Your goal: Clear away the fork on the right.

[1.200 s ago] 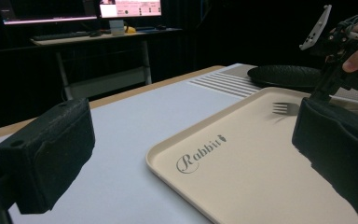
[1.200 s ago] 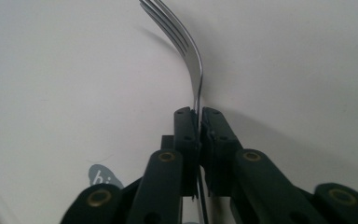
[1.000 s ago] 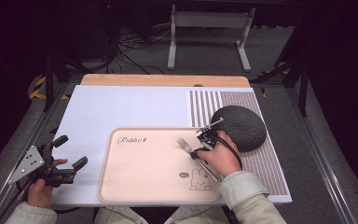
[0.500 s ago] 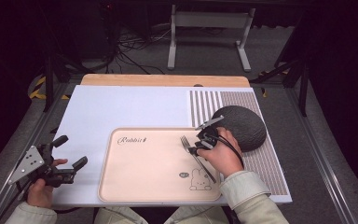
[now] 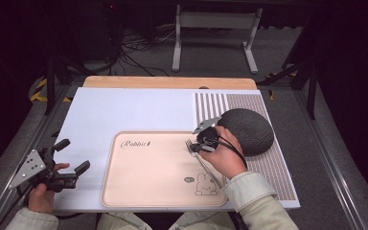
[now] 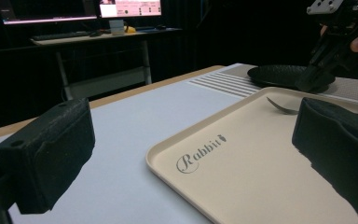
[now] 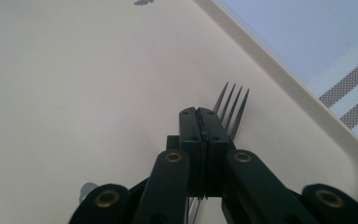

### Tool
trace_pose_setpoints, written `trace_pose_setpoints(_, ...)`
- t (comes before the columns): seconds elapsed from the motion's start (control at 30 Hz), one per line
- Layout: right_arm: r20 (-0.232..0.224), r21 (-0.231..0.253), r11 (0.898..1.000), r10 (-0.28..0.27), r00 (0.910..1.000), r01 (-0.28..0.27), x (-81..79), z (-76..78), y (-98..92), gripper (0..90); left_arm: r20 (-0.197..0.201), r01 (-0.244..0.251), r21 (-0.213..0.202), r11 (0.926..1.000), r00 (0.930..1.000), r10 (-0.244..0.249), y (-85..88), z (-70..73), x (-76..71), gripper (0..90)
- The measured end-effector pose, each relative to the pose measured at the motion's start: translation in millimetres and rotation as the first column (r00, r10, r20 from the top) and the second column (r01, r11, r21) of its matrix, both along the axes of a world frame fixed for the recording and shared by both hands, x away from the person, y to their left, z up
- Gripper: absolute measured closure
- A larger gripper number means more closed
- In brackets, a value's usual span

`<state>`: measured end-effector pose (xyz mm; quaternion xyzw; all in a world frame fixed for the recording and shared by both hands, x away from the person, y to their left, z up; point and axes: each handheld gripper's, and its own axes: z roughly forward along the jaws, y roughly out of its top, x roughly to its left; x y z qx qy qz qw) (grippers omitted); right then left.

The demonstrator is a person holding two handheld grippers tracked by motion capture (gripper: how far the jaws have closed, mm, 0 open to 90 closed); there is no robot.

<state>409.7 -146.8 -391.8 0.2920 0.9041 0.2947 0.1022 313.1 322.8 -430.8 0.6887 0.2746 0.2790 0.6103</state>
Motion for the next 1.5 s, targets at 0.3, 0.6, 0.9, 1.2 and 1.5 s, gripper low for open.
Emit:
trace_pose_setpoints(0.3, -0.020, -0.074, 0.994, 0.083, 0.9963, -0.084, 10.0, -19.1, 10.3, 90.0, 0.000, 0.001, -0.002, 1.0000, 1.0000, -0.001, 0.0, -0.1, 0.1, 0.0)
trace_pose_setpoints(0.6, -0.031, -0.116, 0.986, 0.116, 0.9928, -0.119, 13.3, -30.2, 18.2, 90.0, -0.001, 0.001, -0.002, 1.0000, 1.0000, -0.001, 0.2, 0.0, 0.1, 0.0)
trace_pose_setpoints(0.9, -0.050, -0.131, 0.985, 0.107, 0.9931, -0.112, 15.6, -37.9, 21.0, 90.0, 0.000, 0.002, -0.004, 1.0000, 1.0000, -0.002, 0.1, 0.0, 0.1, 0.0)
trace_pose_setpoints(1.2, -0.058, -0.125, 0.989, 0.077, 0.9953, -0.084, 19.3, -38.3, 17.0, 90.0, 0.000, 0.003, -0.005, 1.0000, 1.0000, -0.003, 0.1, 0.1, 0.0, 0.0)
trace_pose_setpoints(1.5, -0.065, -0.121, 0.992, 0.013, 0.9978, -0.021, 21.3, -37.8, 8.2, 90.0, 0.000, 0.004, -0.001, 1.0000, 1.0000, -0.004, 0.2, 0.1, 0.1, 0.0)
